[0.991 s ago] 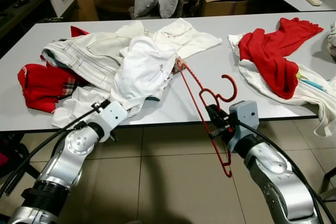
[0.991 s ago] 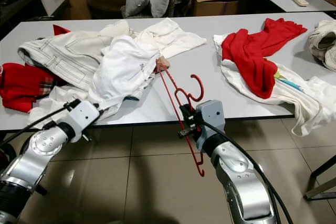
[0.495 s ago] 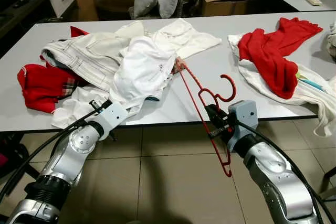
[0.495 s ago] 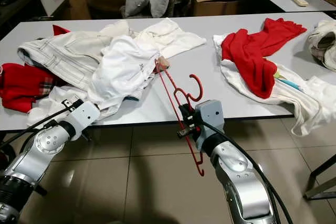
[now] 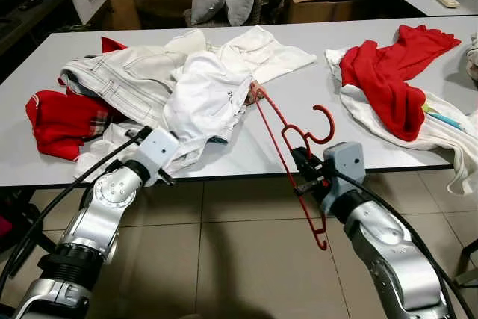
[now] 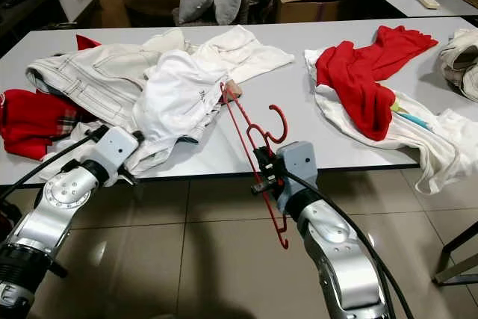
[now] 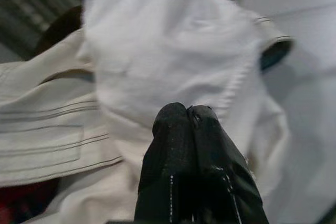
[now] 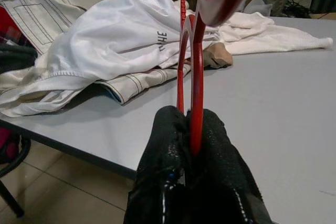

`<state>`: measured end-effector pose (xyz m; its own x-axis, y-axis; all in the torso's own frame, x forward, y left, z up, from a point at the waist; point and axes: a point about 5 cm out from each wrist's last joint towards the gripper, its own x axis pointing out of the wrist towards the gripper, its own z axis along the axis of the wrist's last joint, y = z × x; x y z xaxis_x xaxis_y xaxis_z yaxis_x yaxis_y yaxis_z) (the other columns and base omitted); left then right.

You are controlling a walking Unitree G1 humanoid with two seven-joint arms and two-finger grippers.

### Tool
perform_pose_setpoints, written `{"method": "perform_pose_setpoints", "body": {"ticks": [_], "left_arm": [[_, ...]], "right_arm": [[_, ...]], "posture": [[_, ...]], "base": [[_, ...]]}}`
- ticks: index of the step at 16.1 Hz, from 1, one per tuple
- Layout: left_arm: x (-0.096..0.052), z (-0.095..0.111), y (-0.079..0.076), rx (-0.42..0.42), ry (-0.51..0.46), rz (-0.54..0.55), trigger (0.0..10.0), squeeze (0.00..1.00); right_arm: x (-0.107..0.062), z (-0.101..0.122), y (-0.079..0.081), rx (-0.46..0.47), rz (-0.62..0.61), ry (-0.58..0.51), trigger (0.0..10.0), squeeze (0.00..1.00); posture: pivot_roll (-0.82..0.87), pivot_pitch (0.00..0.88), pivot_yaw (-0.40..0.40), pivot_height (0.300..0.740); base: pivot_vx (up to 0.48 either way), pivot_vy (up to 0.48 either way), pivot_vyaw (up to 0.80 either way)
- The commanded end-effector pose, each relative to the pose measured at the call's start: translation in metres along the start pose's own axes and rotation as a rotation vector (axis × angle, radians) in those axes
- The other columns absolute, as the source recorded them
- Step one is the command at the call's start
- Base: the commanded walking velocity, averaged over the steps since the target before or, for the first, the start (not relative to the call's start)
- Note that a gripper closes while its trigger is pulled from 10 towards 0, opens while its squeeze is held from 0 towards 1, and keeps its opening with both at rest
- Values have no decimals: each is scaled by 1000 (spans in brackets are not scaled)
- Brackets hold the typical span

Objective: Hang hanger

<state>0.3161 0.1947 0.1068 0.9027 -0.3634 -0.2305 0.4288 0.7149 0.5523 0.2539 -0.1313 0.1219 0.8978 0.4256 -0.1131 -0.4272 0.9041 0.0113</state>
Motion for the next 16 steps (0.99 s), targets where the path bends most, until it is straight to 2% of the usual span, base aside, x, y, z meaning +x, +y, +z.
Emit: {"method": "perform_pose_setpoints", "body": {"ticks": [1,2,3,5,11,12,16], "left_arm": [[-2,-4,-9,29,22,-100,10000,0],[-3,-6,-11,40,28,-116,10000,1000],[-3,-8,-10,59,45,-108,10000,1000],[-3,-10,-11,29,58,-130,10000,1000],[-2,-19,-6,86,117,-90,10000,1000],[-1,-23,-2,118,149,-53,10000,0],[2,-25,3,133,167,-3,10000,0]], "right_arm": [[2,4,0,-7,0,-20,10000,0],[2,4,1,-6,0,-22,10000,0],[2,4,1,-5,-2,-24,10000,0],[2,4,1,-5,-2,-25,10000,0],[3,4,0,-2,-6,-27,10000,0],[3,4,0,-5,-6,-28,10000,0],[2,7,4,-10,35,-43,10000,0]], "posture": [[-62,0,86,740],[-63,0,87,740],[-63,0,89,740],[-63,0,89,740],[-69,0,93,740],[-75,0,95,740],[-76,0,94,740]], "base": [[0,0,0],[0,0,0],[0,0,0],[0,0,0],[0,0,0],[0,0,0],[0,0,0]]}}
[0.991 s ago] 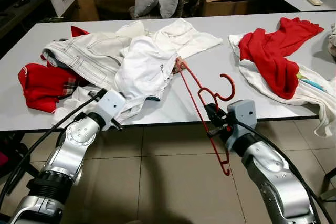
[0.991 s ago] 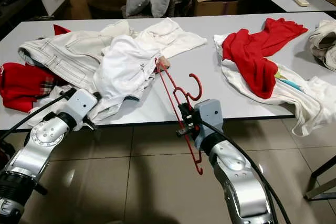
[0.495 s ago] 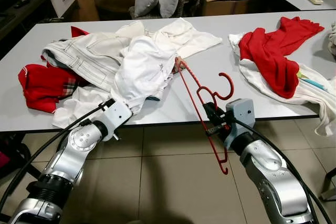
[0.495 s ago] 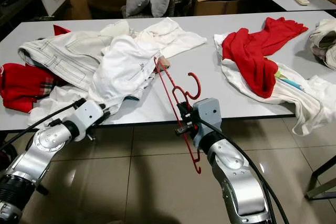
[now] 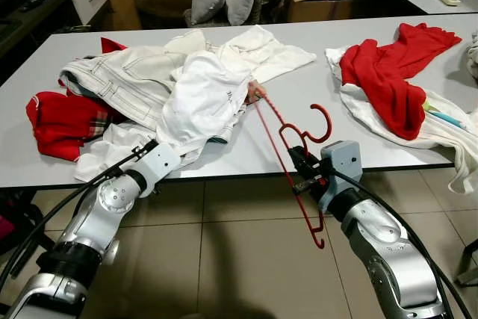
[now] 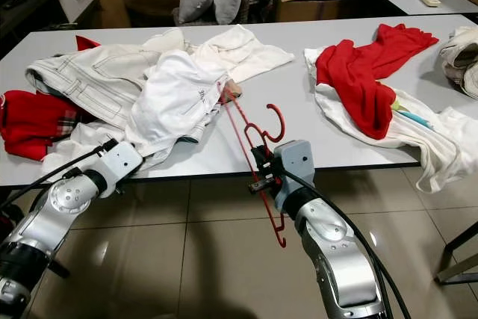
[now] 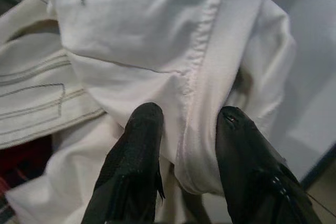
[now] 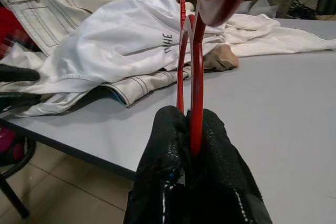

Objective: Hang hanger

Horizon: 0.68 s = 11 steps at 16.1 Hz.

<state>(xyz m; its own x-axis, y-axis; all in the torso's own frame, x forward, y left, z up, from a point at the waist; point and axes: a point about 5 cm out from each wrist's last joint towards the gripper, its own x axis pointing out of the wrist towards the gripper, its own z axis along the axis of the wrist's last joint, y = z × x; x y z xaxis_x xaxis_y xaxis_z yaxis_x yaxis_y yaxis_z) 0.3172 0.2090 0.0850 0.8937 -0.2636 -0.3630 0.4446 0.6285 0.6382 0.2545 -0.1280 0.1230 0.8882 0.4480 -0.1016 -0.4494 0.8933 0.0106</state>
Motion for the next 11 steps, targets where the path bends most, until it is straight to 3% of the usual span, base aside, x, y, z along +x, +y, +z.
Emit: {"method": "perform_pose_setpoints", "body": {"ticks": [1,2,3,4,11], "left_arm": [[1,0,5,10,9,15,8510,0],[1,-1,5,7,13,13,5569,0],[1,-1,4,7,15,13,4039,0],[2,-2,4,3,18,12,0,0],[3,-1,4,-20,-2,8,0,0]], "right_arm": [[1,7,4,-14,30,-37,10000,0],[1,7,5,-15,37,-36,10000,0],[1,7,6,-16,41,-35,10000,0],[1,6,7,-15,47,-33,10000,0],[1,5,8,-13,54,-31,10000,0]], "posture": [[-78,0,96,740],[-79,0,96,740],[-79,0,96,740],[-78,0,96,740],[-76,0,97,740]], "base": [[0,0,0],[0,0,0],[0,0,0],[0,0,0],[0,0,0]]}}
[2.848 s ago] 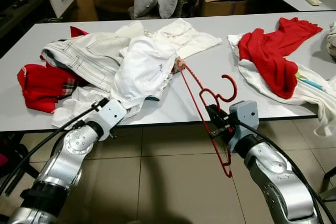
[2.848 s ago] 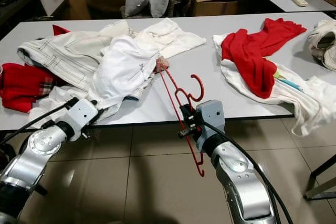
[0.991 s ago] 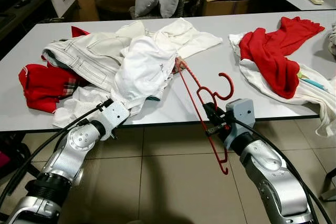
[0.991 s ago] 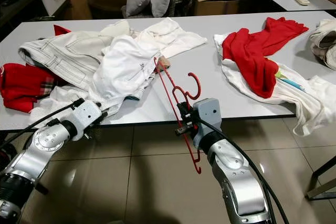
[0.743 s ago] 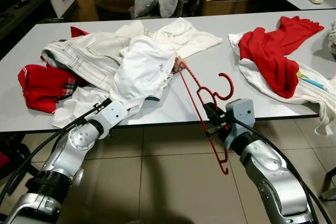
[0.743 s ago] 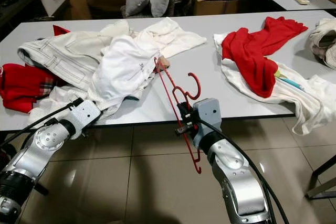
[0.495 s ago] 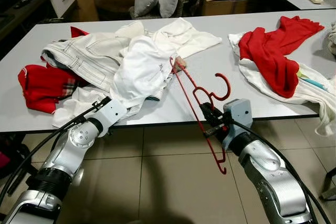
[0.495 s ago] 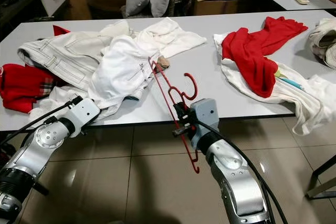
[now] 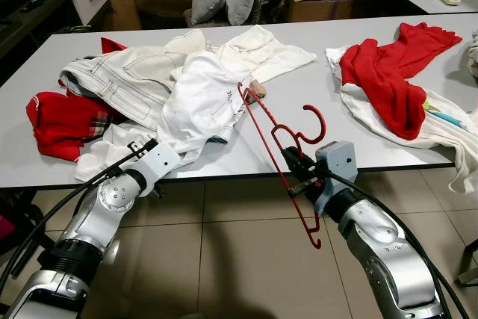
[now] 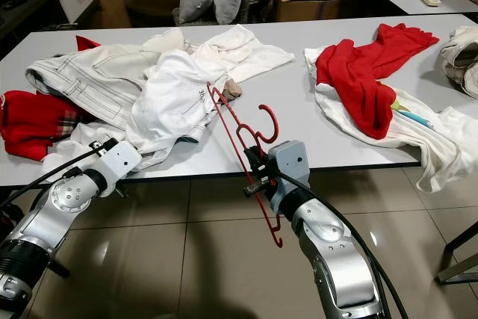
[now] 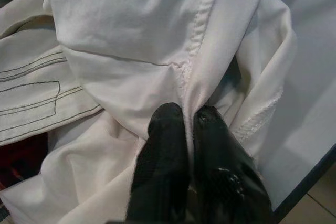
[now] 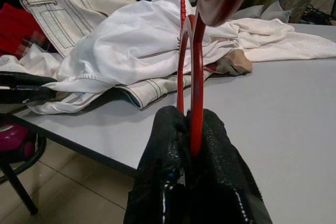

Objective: Hang hanger

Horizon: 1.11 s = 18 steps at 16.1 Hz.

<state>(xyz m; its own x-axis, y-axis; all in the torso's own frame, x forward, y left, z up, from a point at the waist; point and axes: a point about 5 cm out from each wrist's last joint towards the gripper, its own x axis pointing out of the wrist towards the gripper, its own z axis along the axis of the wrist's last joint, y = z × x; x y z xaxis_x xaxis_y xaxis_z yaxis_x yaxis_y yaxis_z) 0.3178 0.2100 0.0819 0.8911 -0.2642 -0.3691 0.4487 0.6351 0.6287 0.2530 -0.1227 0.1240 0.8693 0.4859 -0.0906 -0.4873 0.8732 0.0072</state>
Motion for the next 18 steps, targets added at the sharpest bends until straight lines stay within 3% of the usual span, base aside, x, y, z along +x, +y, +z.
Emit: {"method": "perform_pose_setpoints", "body": {"ticks": [1,3,5,8,10,14,18], "left_arm": [[1,3,6,-14,-14,19,0,0],[-1,14,12,-82,-71,34,0,0],[-6,45,29,-209,-211,29,0,0],[-16,80,58,-245,-333,56,0,0],[-25,98,67,-242,-381,38,0,0],[-35,111,61,-207,-397,-22,0,0],[-52,116,42,-121,-380,-138,0,0]], "right_arm": [[0,3,2,-6,14,-20,10000,0],[-2,3,4,-9,23,-21,10000,0],[-12,8,7,-43,131,-30,10000,0],[-31,14,14,-74,310,-7,10000,0],[-42,15,17,-88,404,18,10000,0],[-40,15,18,-82,426,31,10000,0],[-21,10,7,-42,339,63,10000,0]], "posture": [[-76,0,97,740],[-78,0,105,740],[-75,0,115,740],[-66,0,102,740],[-62,0,99,740],[-59,0,98,740],[-44,0,70,740]], "base": [[0,0,0],[0,0,0],[0,0,0],[0,0,0],[0,0,0],[0,0,0],[0,0,0]]}}
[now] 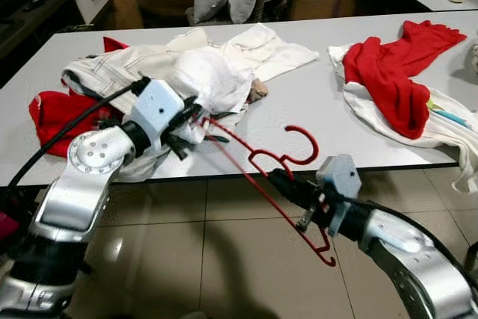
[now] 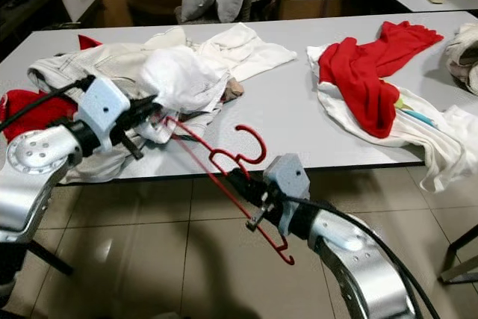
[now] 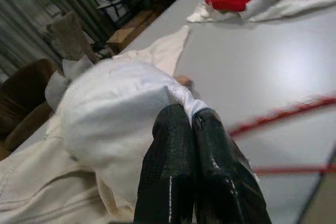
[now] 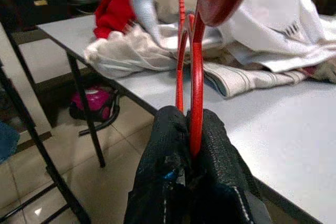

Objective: Hang hanger

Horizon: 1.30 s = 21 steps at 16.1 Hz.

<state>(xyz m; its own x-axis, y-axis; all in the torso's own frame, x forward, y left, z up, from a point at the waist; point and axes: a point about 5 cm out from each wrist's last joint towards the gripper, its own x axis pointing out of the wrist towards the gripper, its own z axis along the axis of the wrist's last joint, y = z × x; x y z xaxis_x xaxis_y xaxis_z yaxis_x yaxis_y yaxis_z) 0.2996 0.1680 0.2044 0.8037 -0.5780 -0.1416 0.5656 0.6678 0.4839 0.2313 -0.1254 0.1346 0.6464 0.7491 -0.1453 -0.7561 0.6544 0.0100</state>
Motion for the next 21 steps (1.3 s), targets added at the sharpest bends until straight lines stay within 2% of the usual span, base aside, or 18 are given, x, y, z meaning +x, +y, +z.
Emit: {"method": "perform_pose_setpoints", "body": {"ticks": [1,4,5,6,7,9,11,12,13,15,16,17,19,20,21], "left_arm": [[-2,4,-4,17,5,-26,0,0],[-5,13,-9,-36,-25,-26,0,0],[-6,16,-8,-48,-27,-15,0,0],[-7,16,-8,-49,-23,-11,0,0],[-9,15,-3,-46,-12,18,0,0],[-9,17,2,-42,-16,44,0,0],[-11,24,15,-16,-36,128,0,0],[-13,26,25,11,-39,191,0,0],[-15,29,34,43,-48,258,0,0],[-14,40,47,50,-113,370,0,0],[-11,47,50,32,-155,396,0,0],[-7,52,49,15,-185,383,0,0],[2,55,42,17,-198,334,0,0],[3,55,41,25,-199,331,0,0],[4,54,40,50,-192,319,0,0]], "right_arm": [[6,0,-7,19,-39,10,10000,0],[22,-9,-24,135,-155,16,10000,0],[29,-8,-32,182,-219,-12,10000,0],[31,-8,-35,194,-238,-21,10000,0],[38,-2,-50,292,-316,-82,10000,0],[39,0,-61,329,-364,-101,10000,0],[37,9,-77,393,-405,-150,10000,0],[34,17,-78,370,-374,-173,10000,0],[33,21,-73,349,-311,-178,10000,0],[34,6,-42,199,-106,-26,10000,0],[35,-2,-26,171,-11,23,10000,0],[36,-5,-10,157,80,45,10000,0],[37,-5,11,123,214,55,10000,0],[37,-4,11,108,213,50,10000,0],[36,2,-3,89,93,22,10000,0]], "posture": [[-41,0,64,740],[-40,0,55,740],[-42,0,56,740],[-42,0,56,740],[-43,0,54,740],[-41,0,50,740],[-37,0,44,740],[-36,0,42,740],[-37,0,39,740],[-40,0,38,740],[-43,0,40,740],[-43,0,42,740],[-48,0,50,740],[-49,0,51,740],[-51,0,54,740]], "base": [[0,0,0],[0,0,0],[0,0,0],[0,0,0],[0,0,0],[0,0,0],[0,0,0],[0,0,0],[0,0,0],[0,0,0],[0,0,0],[0,0,0],[0,0,0],[0,0,0],[0,0,0]]}}
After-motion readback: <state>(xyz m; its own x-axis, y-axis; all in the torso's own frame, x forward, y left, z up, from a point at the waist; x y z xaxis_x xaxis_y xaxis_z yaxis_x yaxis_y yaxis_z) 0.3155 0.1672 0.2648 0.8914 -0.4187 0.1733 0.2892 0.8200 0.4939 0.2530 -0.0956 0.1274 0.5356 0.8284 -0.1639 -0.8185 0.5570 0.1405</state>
